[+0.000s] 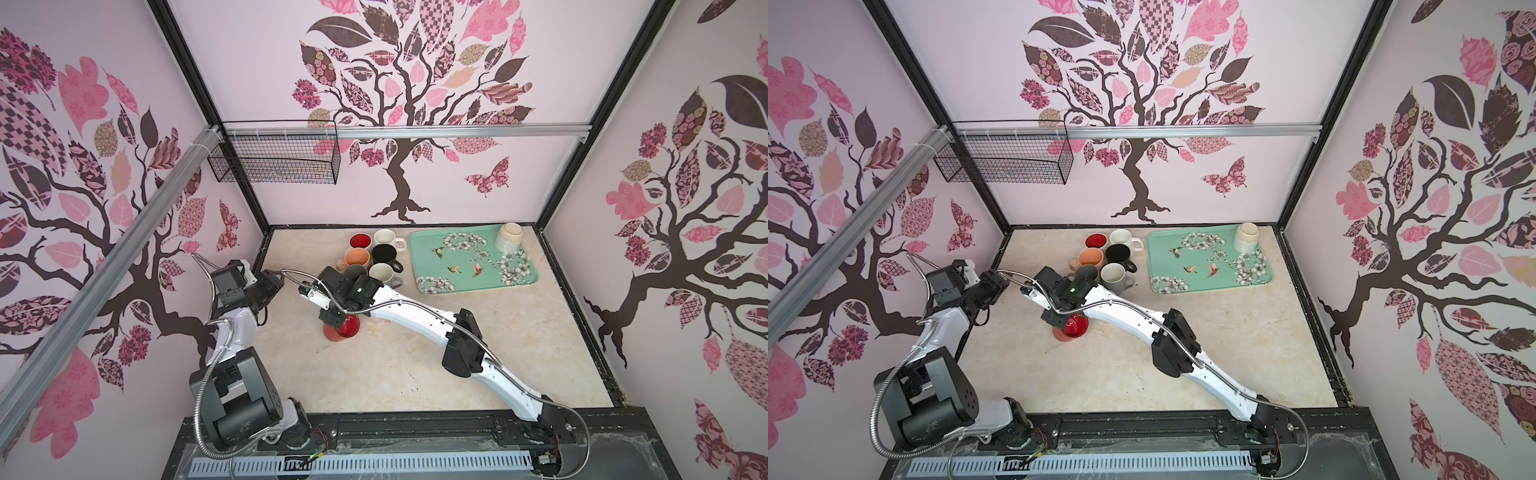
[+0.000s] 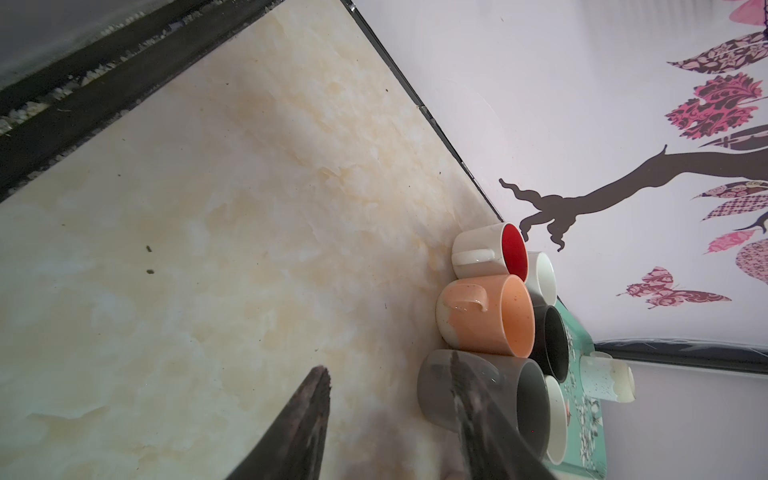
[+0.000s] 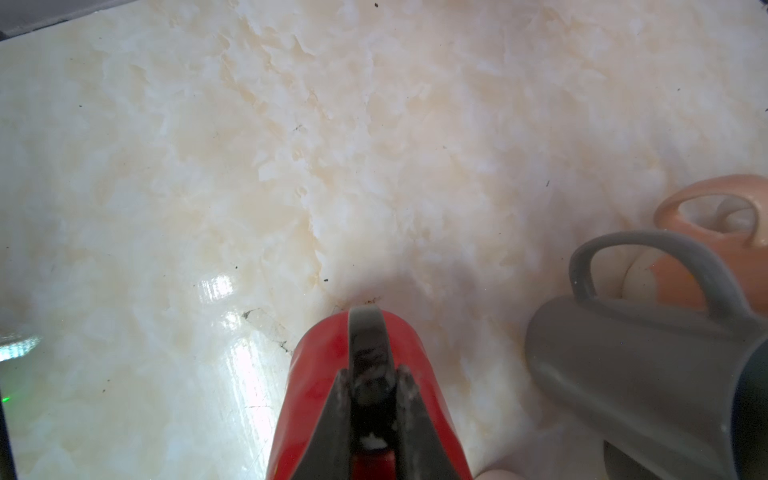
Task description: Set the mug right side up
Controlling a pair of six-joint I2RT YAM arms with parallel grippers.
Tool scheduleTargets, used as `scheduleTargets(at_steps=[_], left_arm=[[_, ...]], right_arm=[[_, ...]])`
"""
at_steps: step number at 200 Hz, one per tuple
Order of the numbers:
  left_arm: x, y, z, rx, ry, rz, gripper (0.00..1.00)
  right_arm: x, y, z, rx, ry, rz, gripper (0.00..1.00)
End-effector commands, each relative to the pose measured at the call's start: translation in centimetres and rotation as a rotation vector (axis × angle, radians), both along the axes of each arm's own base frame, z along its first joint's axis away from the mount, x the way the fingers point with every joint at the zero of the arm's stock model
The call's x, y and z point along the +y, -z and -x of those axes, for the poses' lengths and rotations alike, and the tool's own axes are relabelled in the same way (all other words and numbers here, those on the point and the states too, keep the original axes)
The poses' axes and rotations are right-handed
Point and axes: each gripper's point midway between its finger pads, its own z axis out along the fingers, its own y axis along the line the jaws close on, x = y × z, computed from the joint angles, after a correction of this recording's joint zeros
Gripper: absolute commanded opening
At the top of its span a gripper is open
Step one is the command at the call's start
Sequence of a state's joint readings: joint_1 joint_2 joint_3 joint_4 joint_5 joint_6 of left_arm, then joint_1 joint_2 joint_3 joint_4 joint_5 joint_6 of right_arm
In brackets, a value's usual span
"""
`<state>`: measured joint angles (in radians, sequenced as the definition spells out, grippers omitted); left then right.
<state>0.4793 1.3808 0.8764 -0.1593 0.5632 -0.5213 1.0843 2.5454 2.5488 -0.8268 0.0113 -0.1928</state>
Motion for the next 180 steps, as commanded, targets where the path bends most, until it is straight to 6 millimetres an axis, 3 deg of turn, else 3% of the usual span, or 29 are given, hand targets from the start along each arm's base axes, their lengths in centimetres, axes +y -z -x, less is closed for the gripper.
scheduleTargets(at_steps=[1,24,54,104,132,180], left_arm=[[-0.1,-2.2,-1.2,-0.062,0.057,-0.012,0.50],[-0.2,-1.5,-1.3,-0.046,0.070,0.003,0.50],[-0.3,-1.2,-1.4,-0.037,0.087,0.016,0.50],[-0.2,-0.3,-1.1,-0.004,0.086,0.011,0.50],[-0.2,0.1,-1.1,0.010,0.087,0.015,0.50],[0.0,2.5,-1.2,0.077,0.085,0.045,0.49]], right_arm=[[-0.2,3.4,-0.9,-0.034,-0.013,0.077,0.00],[0.3,4.6,-0.8,-0.022,-0.025,0.070,0.00],[1.0,6.0,-1.0,-0.026,-0.046,0.063,0.09],[2.3,6.3,-0.5,-0.004,-0.081,0.004,0.17],[2.8,7.5,-0.1,0.012,-0.116,-0.003,0.22],[3.4,9.3,0.6,0.040,-0.162,-0.014,0.32]])
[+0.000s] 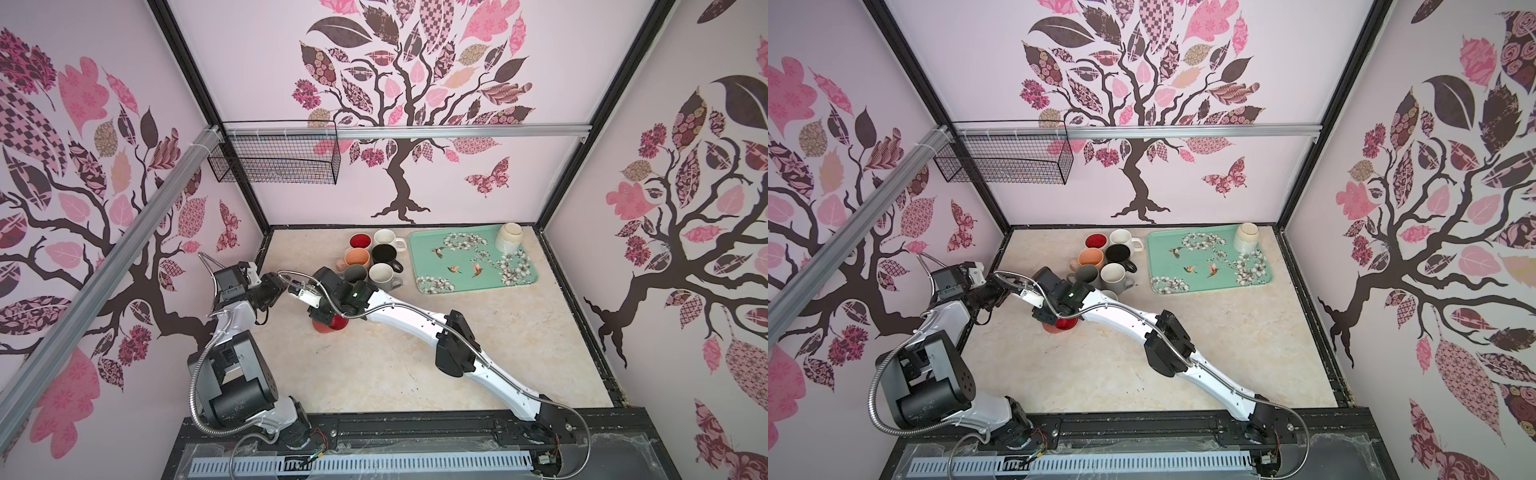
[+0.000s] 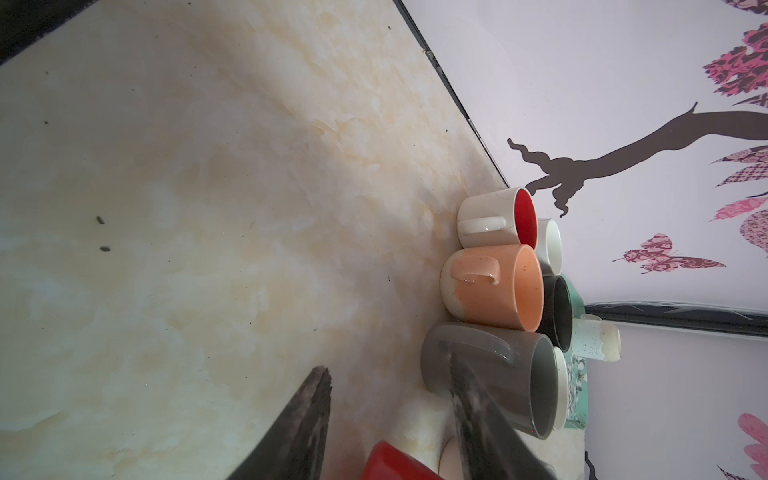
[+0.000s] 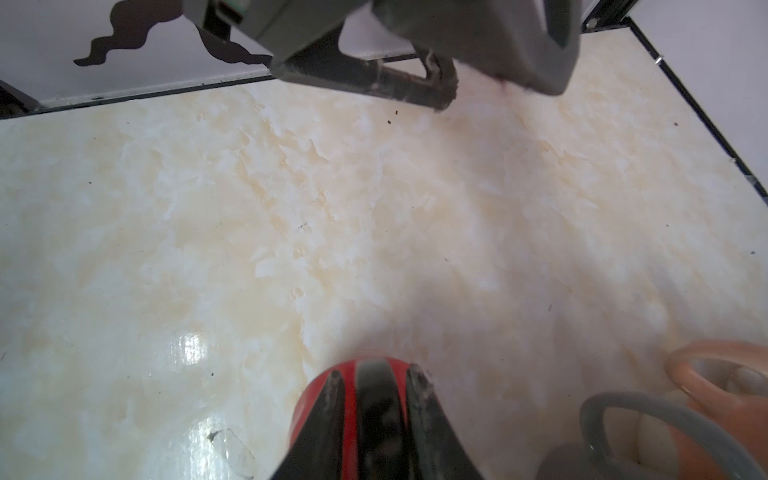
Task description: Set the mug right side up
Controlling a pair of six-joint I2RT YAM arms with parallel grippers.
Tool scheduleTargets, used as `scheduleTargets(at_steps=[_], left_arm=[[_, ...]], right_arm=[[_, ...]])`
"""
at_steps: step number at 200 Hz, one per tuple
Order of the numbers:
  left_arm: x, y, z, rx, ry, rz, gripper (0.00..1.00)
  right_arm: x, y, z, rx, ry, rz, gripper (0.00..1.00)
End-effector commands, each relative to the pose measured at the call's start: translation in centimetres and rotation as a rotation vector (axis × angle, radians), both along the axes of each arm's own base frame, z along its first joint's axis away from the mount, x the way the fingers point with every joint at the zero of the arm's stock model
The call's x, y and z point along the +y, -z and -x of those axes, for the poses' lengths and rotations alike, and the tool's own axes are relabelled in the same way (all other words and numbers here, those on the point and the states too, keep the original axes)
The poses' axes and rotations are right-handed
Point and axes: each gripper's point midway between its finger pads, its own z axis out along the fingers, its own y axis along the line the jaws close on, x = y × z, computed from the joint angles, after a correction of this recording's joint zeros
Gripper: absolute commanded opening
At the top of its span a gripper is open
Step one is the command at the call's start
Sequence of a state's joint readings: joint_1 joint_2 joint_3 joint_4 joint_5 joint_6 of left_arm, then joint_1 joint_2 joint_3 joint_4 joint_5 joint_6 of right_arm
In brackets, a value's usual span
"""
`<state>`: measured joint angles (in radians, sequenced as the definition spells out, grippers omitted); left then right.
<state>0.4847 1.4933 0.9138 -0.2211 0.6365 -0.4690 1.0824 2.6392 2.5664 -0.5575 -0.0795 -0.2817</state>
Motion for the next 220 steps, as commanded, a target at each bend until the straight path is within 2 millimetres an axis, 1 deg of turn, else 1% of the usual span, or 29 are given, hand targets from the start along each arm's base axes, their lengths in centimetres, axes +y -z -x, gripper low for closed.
scheduleTargets(at_steps=[1,15,31,40,45,58,69,91,102,115,130,139,148,163,189,220], left_arm=[[0.7,-0.7,-0.9,-0.013,0.009,-0.018,0.49],[0.7,-0.2,-0.9,0.004,0.014,-0.013,0.49],[0.8,0.0,-0.8,0.011,0.010,-0.021,0.49],[0.8,0.1,-0.7,0.016,0.009,-0.020,0.49],[0.8,0.2,-0.7,0.018,0.008,-0.019,0.49],[0.8,0.4,-0.7,0.025,0.010,-0.013,0.49],[0.7,0.6,-0.6,0.034,0.016,-0.013,0.49],[0.8,1.1,-0.3,0.052,0.015,-0.024,0.48],[0.8,1.5,-0.4,0.066,0.002,-0.010,0.48],[1.2,2.1,-0.4,0.086,-0.025,-0.003,0.48],[1.7,2.4,-0.9,0.086,-0.044,-0.006,0.48],[1.8,2.9,-1.2,0.100,-0.040,0.008,0.48],[1.5,3.2,-1.6,0.114,-0.019,0.039,0.44],[0.6,4.5,-1.6,0.154,0.015,0.095,0.38],[-0.2,6.5,-0.4,0.212,0.025,0.122,0.35],[-0.8,7.8,0.9,0.268,0.012,0.169,0.22]], right_arm=[[-1.7,8.7,1.7,0.114,-0.040,0.170,0.32],[-1.7,8.6,1.8,0.122,-0.042,0.167,0.34],[-1.7,8.4,2.0,0.128,-0.047,0.161,0.38],[-1.6,8.4,2.0,0.128,-0.052,0.156,0.38],[-1.5,8.4,2.0,0.126,-0.054,0.150,0.37],[-1.4,8.9,2.0,0.123,-0.060,0.151,0.33],[-1.3,9.1,2.1,0.126,-0.064,0.150,0.32],[-1.0,7.9,2.4,0.156,-0.070,0.112,0.32],[-0.9,7.7,2.5,0.173,-0.075,0.092,0.31],[-1.0,8.2,2.4,0.183,-0.078,0.090,0.29],[-1.2,9.2,2.2,0.195,-0.078,0.100,0.29],[-1.3,9.8,2.1,0.211,-0.080,0.099,0.29],[-1.4,10.2,2.0,0.225,-0.082,0.096,0.29],[-1.6,11.0,1.9,0.232,-0.082,0.106,0.31],[-1.5,11.3,1.7,0.229,-0.086,0.099,0.37],[-0.9,11.7,1.7,0.238,-0.102,0.070,0.36]])
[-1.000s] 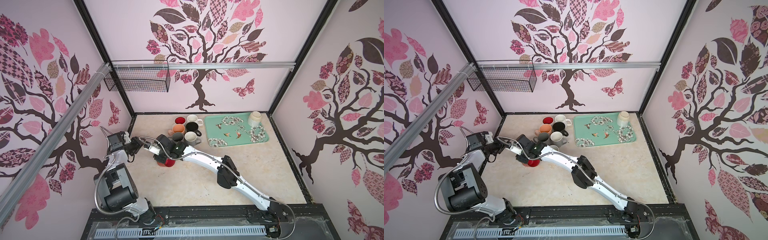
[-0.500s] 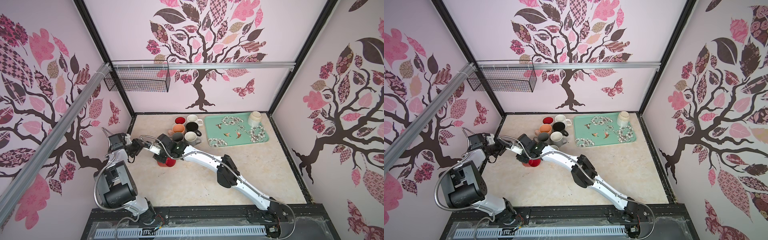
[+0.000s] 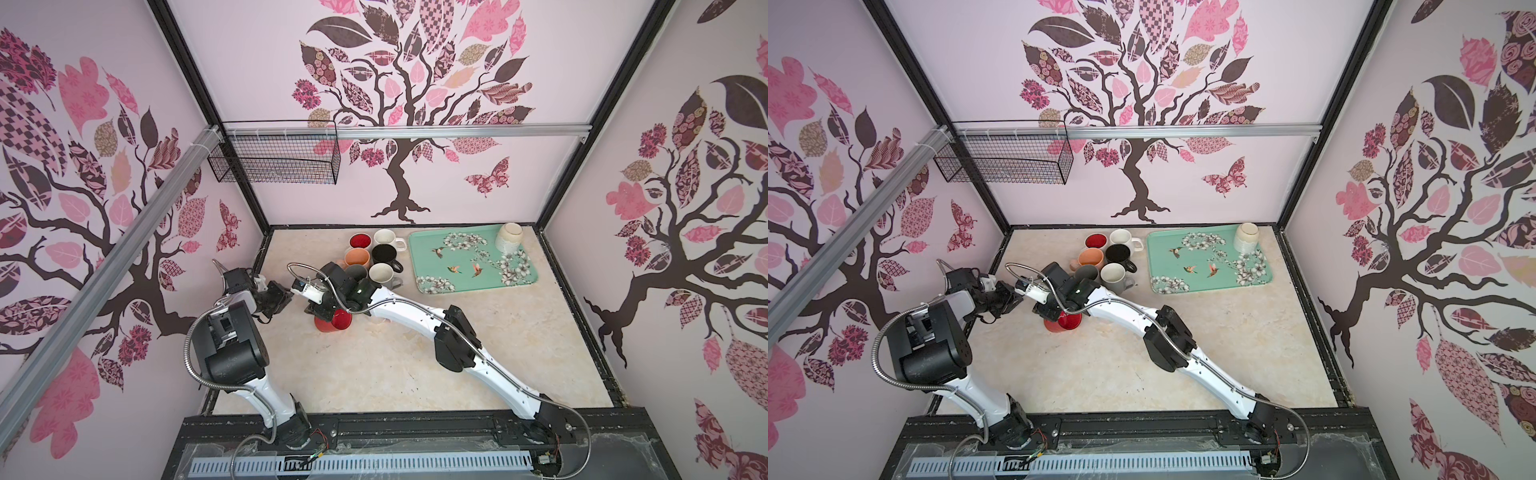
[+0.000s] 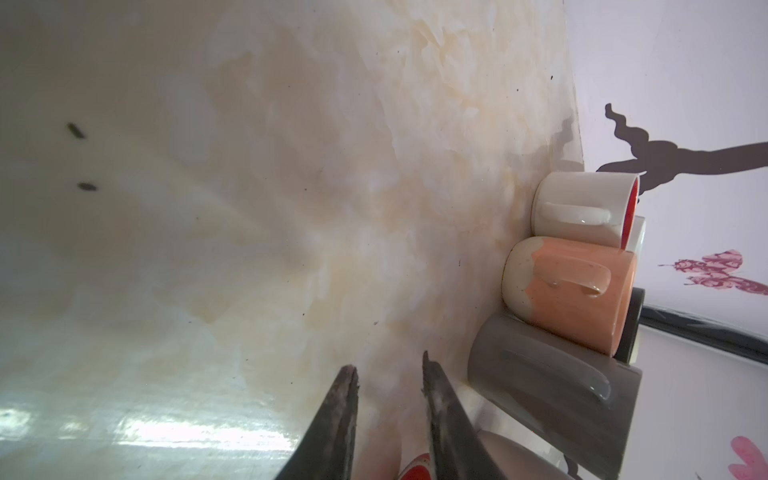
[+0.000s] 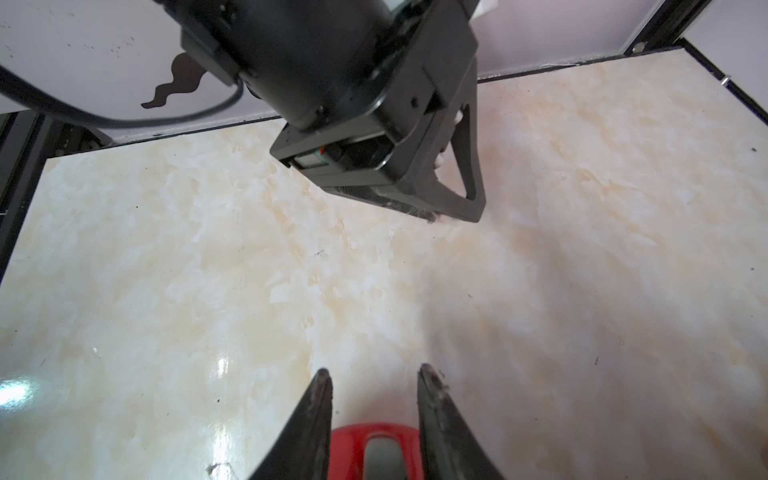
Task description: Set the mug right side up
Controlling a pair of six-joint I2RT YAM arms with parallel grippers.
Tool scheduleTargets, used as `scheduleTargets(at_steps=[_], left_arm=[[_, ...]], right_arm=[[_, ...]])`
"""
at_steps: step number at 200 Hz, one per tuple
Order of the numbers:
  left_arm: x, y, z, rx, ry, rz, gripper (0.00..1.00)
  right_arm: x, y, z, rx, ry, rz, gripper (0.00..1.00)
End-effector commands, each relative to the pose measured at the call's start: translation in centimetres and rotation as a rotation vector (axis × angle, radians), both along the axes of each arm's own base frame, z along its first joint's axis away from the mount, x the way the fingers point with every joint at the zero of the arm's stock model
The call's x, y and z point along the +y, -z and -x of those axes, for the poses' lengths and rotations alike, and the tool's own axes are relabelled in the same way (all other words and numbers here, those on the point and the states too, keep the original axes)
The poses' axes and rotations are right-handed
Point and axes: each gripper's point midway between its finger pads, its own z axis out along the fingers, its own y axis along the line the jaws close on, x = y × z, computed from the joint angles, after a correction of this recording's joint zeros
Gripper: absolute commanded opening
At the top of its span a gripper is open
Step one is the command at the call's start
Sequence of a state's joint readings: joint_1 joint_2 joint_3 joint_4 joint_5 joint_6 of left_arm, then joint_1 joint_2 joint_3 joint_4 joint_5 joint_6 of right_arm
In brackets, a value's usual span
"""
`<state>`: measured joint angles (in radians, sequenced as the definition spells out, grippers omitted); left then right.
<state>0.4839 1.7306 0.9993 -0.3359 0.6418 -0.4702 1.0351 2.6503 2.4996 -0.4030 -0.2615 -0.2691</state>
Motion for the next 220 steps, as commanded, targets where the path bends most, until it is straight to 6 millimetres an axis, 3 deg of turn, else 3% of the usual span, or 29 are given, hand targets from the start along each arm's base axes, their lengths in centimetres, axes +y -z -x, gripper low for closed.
scheduleTargets(at_steps=[1,32,62,94,113,155,179,220], left_arm=[[-0.9,0.7,1.1,0.033,0.007,0.041,0.22],[-2.9,1.9,3.2,0.065,-0.008,0.146,0.09],[-5.0,3.2,5.3,0.091,-0.033,0.255,0.03],[-6.2,3.1,6.4,0.093,-0.036,0.309,0.00],[-5.8,2.5,7.2,0.099,-0.049,0.278,0.00],[-2.5,0.4,8.4,0.062,-0.235,0.143,0.00],[-3.3,0.1,8.2,0.023,-0.244,0.207,0.00],[-4.8,2.4,9.1,0.061,-0.234,0.293,0.00]], right_arm=[[-1.9,11.3,2.5,0.157,-0.033,0.201,0.36],[-1.8,12.0,3.0,0.184,-0.045,0.197,0.35],[-1.9,12.1,3.2,0.193,-0.049,0.192,0.35],[-1.9,12.3,3.6,0.208,-0.056,0.180,0.39],[-1.8,12.7,3.8,0.222,-0.061,0.169,0.40],[-1.3,13.8,4.0,0.247,-0.062,0.147,0.42],[-0.9,13.8,3.9,0.252,-0.062,0.125,0.45],[-0.3,13.2,3.6,0.265,-0.048,0.089,0.50]])
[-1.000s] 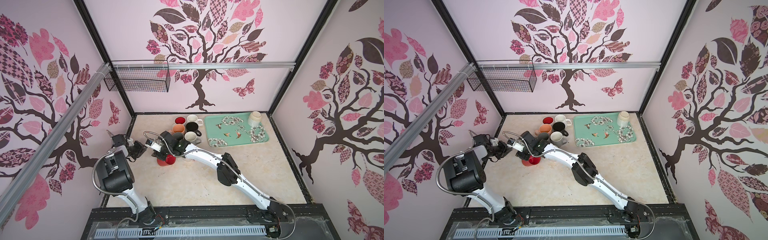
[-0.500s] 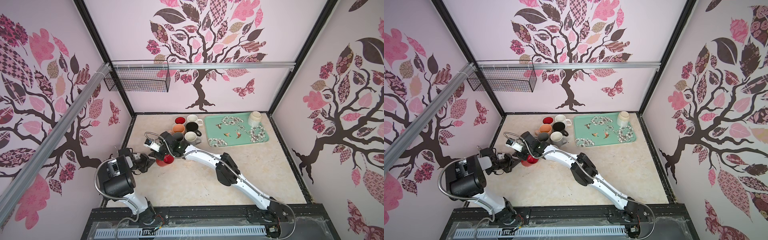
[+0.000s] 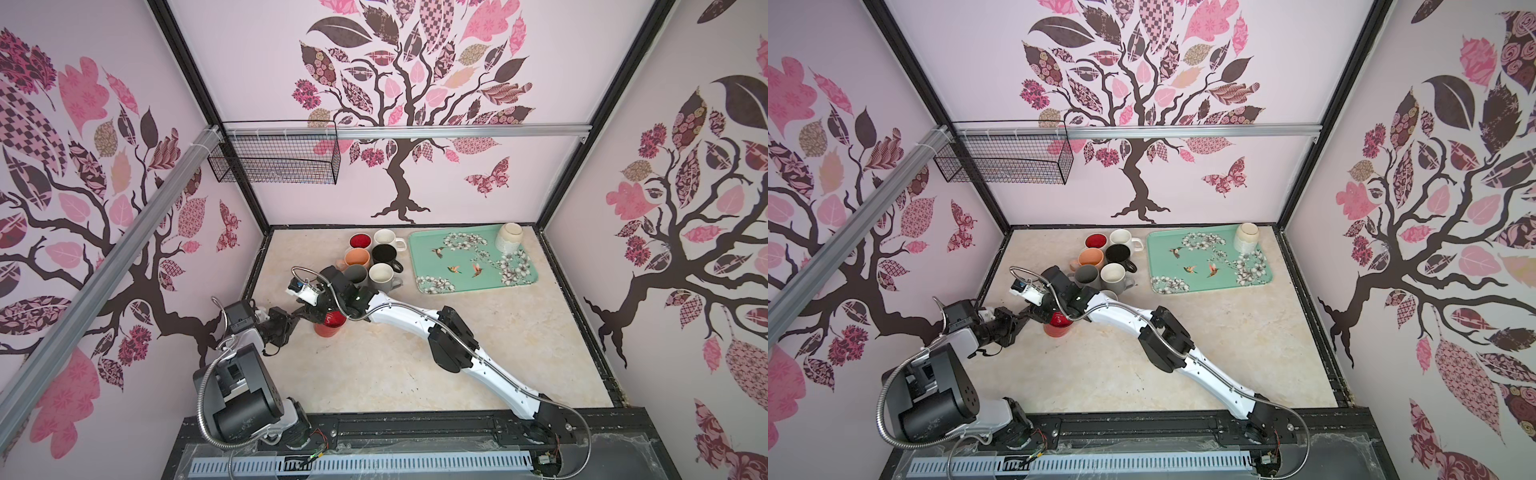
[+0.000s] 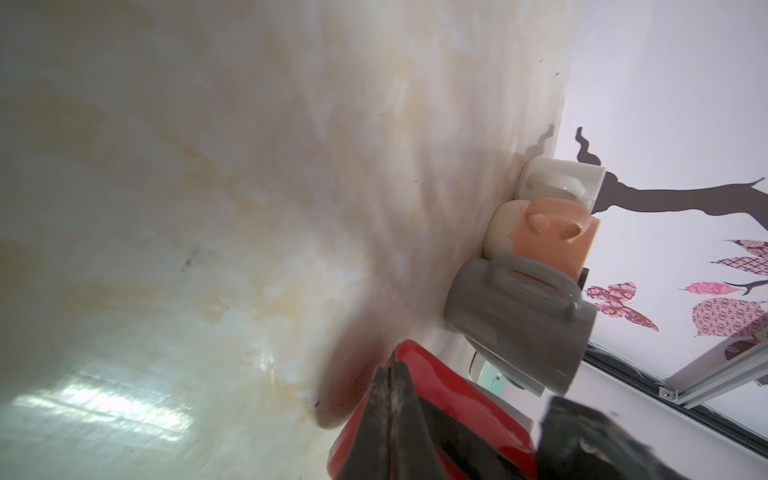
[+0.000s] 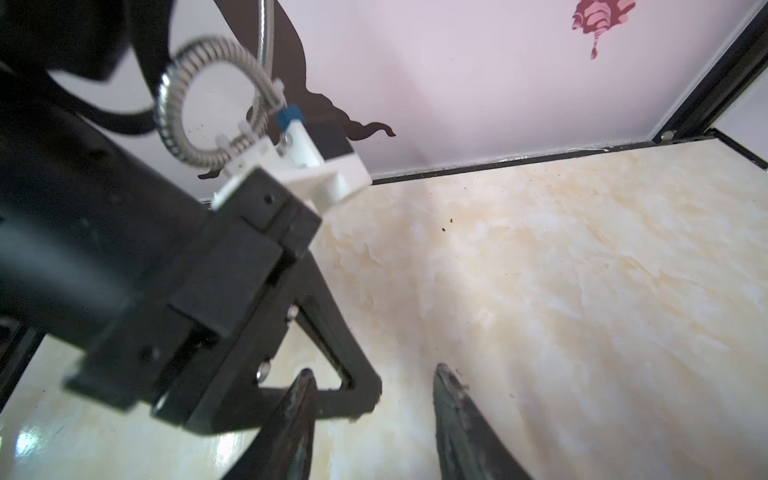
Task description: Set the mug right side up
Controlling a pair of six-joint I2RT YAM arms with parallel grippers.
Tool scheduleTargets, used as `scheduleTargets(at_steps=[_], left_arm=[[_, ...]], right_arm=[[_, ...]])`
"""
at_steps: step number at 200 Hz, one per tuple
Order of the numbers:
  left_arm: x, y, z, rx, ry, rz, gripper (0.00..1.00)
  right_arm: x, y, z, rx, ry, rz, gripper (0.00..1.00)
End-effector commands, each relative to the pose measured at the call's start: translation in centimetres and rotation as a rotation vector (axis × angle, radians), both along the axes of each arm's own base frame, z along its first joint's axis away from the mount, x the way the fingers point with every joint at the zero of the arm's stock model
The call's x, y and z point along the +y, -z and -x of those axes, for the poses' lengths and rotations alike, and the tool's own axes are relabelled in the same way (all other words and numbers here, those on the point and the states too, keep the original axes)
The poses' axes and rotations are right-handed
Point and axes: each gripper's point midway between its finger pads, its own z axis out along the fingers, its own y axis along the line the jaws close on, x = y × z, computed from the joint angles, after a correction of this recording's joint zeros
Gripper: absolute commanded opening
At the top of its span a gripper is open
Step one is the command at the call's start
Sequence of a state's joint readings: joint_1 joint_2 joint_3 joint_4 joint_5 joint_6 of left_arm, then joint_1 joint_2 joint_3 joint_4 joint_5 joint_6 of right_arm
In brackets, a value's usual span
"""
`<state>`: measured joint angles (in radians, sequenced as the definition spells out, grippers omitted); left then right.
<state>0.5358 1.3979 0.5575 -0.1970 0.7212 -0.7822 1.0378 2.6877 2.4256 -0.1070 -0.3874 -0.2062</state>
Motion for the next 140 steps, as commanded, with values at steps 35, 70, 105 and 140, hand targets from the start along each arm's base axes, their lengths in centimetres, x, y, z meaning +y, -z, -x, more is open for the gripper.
scheduleTargets(at_steps=[35,70,105,140], left_arm=[[-1.2,1.5,0.7,0.006,-0.003,0.072,0.00],[-1.6,1.8,1.3,0.021,0.009,0.069,0.00],[-2.1,1.5,1.9,0.017,0.018,0.078,0.00],[-2.7,0.6,3.0,0.013,0.032,0.053,0.08]], right_arm=[[-2.8,11.9,2.5,0.249,0.017,0.259,0.54],[-2.3,8.3,2.1,0.246,0.030,0.210,0.58],[-2.3,4.3,1.9,0.224,0.046,0.172,0.59],[-3.3,0.5,1.4,0.214,0.072,0.146,0.59]])
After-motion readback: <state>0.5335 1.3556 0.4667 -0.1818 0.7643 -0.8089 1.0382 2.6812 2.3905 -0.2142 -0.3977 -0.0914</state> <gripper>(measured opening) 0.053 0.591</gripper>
